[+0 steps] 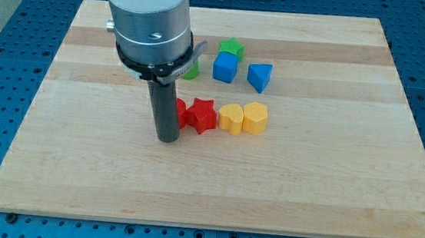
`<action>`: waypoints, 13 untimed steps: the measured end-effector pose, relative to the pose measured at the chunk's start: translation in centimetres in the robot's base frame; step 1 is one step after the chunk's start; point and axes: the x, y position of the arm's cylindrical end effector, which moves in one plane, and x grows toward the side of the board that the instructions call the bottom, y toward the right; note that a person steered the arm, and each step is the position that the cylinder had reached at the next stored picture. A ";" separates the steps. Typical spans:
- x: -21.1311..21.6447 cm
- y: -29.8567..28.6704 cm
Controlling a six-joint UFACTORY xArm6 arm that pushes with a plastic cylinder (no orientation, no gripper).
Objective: Move the green circle along with the blue cube and blue triangle slightly right
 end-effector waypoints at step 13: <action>-14.5 2.1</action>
